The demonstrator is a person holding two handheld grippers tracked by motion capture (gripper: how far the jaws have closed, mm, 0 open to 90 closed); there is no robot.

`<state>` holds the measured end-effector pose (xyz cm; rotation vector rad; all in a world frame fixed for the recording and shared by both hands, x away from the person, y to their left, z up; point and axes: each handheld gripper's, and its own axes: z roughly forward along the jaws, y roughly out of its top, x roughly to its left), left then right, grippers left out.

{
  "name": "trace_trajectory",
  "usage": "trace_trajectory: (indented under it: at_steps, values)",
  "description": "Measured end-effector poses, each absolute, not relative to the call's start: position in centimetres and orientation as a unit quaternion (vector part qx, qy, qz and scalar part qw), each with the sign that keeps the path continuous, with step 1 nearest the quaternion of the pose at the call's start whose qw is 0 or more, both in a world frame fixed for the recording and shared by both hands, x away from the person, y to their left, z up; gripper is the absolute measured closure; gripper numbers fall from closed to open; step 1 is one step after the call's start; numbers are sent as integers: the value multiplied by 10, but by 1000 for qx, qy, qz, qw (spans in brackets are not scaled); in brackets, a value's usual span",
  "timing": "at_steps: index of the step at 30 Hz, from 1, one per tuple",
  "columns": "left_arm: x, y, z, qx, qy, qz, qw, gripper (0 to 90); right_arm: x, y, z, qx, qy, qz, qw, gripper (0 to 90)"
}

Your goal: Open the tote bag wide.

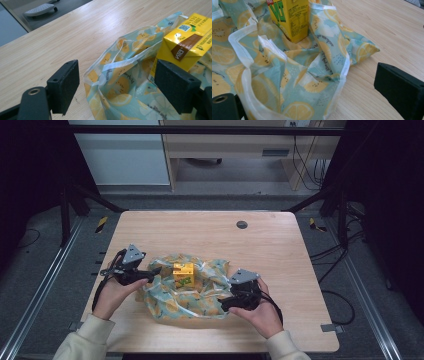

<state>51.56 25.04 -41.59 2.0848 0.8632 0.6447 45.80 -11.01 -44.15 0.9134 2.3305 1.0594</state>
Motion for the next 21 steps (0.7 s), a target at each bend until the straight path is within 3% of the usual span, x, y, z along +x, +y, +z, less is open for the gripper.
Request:
trace_trajectory:
  at_steps: [21]
  values:
    - [511,259,-407,817,348,263,378,198,430,-112,-443,308,857,364,197,58]
